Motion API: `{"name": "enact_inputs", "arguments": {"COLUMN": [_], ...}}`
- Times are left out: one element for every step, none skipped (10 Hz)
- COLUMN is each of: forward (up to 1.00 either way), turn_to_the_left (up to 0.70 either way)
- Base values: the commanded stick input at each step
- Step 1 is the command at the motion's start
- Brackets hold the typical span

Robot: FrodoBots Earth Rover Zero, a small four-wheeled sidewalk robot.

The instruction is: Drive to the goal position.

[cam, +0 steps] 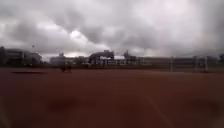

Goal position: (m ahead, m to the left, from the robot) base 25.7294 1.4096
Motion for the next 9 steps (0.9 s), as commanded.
{"name": "enact_inputs", "arguments": {"forward": [0.70,0.70,0.70,0.70,0.70,0.70,0.70,0.70,0.70], "turn_to_the_left": [0.00,0.00,0.00,0.00,0.00,0.00,0.00,0.00,0.00]}}
